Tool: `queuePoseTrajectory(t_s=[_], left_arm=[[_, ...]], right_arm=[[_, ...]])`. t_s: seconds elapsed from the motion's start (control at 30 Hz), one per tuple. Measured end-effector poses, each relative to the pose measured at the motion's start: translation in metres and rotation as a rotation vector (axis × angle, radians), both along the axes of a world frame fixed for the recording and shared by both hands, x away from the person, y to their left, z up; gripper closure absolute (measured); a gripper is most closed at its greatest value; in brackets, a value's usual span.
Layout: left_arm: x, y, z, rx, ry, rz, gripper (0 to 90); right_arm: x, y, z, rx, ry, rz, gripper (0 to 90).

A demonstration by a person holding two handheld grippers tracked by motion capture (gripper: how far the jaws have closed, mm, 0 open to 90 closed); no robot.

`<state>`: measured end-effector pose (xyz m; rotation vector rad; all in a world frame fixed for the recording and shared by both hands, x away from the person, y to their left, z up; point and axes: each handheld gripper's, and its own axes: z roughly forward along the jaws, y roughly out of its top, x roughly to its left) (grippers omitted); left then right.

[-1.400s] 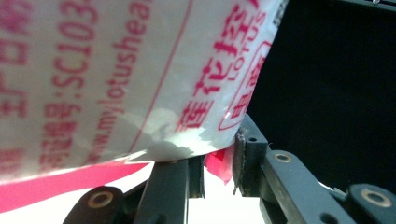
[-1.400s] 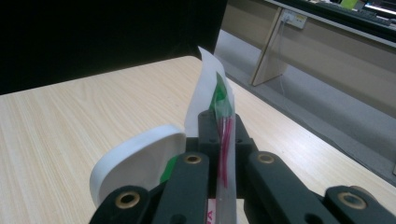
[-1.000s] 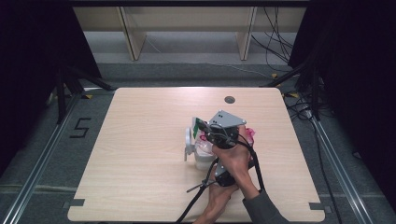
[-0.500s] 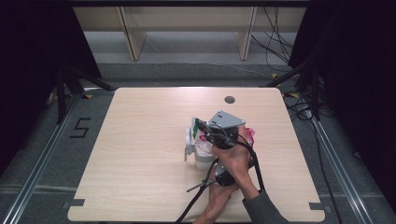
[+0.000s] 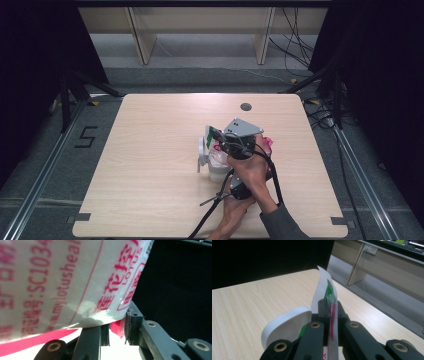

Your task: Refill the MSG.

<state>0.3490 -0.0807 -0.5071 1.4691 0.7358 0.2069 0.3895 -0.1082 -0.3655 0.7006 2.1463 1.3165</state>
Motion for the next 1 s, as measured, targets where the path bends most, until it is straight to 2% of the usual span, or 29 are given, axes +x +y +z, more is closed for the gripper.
queuePoseTrajectory(t_s=[0.07, 0.1, 0.23, 0.3, 0.37, 0.4, 0.43, 0.5, 0.53, 0.63, 0.67, 0.73, 0.77, 0.8, 0.83, 0.87, 0.9, 0.93, 1.0], left_arm=[[-0.0003, 0.0002, 0.0005, 0.003, -0.004, -0.003, 76.5], [-0.0001, 0.0007, 0.0004, 0.011, -0.007, -0.007, 76.5], [0.0000, 0.0004, 0.0000, 0.002, -0.005, -0.004, 76.5], [-0.0011, -0.0001, 0.0004, -0.011, 0.012, -0.002, 76.6], [-0.0005, -0.0002, 0.0002, -0.006, -0.002, -0.001, 76.6], [0.0000, 0.0003, -0.0001, 0.004, -0.004, -0.007, 76.5], [0.0005, 0.0007, -0.0004, 0.009, -0.005, -0.008, 76.5], [-0.0004, -0.0001, -0.0003, -0.003, -0.002, -0.002, 76.5], [-0.0012, -0.0002, 0.0000, -0.002, 0.001, -0.001, 76.6], [0.0002, -0.0004, -0.0006, 0.009, -0.004, -0.007, 76.5], [0.0001, -0.0003, -0.0011, 0.007, -0.002, -0.010, 76.5], [-0.0014, 0.0002, -0.0008, 0.000, 0.007, -0.006, 76.5], [-0.0048, -0.0026, 0.0002, -0.045, 0.047, -0.002, 76.6], [-0.0010, 0.0014, 0.0007, 0.007, -0.010, 0.012, 76.6], [-0.0017, 0.0017, 0.0013, 0.001, -0.008, 0.028, 76.6], [-0.0023, 0.0008, 0.0015, -0.017, 0.000, 0.037, 76.6], [-0.0015, 0.0001, 0.0006, -0.024, 0.004, 0.017, 76.6], [-0.0003, 0.0011, -0.0008, 0.010, 0.006, 0.015, 76.5], [0.0004, 0.0006, -0.0021, 0.006, 0.005, -0.003, 76.5]], right_arm=[[-0.0007, -0.0008, 0.0017, -0.003, 0.006, 0.013, 88.9], [0.0002, -0.0008, 0.0016, -0.002, -0.021, 0.002, 88.9], [-0.0004, 0.0003, 0.0001, -0.004, 0.006, 0.007, 88.9], [-0.0003, -0.0003, 0.0015, 0.004, 0.000, 0.005, 88.9], [-0.0006, -0.0004, 0.0015, -0.003, 0.006, 0.012, 89.0], [-0.0012, 0.0007, 0.0001, 0.000, -0.004, -0.008, 89.0], [0.0003, 0.0007, -0.0004, -0.008, -0.014, -0.003, 88.9], [0.0010, -0.0001, 0.0000, -0.010, -0.013, 0.003, 88.9], [0.0002, -0.0005, 0.0006, -0.008, 0.000, 0.009, 88.9], [0.0005, -0.0013, 0.0007, -0.002, 0.002, 0.006, 88.9], [0.0017, -0.0019, 0.0002, -0.011, -0.013, 0.006, 88.9], [0.0019, -0.0018, -0.0002, -0.008, -0.010, 0.002, 88.9], [0.0011, -0.0016, 0.0005, -0.002, -0.010, 0.005, 88.9], [0.0001, -0.0011, 0.0018, -0.003, -0.018, 0.011, 88.9], [-0.0017, 0.0005, 0.0024, -0.002, -0.017, 0.012, 89.0], [-0.0015, 0.0011, 0.0028, -0.010, -0.036, 0.012, 88.9], [-0.0011, 0.0014, 0.0025, -0.010, -0.036, 0.010, 89.0], [0.0001, 0.0012, 0.0013, -0.011, -0.027, 0.010, 88.9], [0.0020, 0.0001, -0.0017, -0.005, -0.017, 0.004, 88.9]])
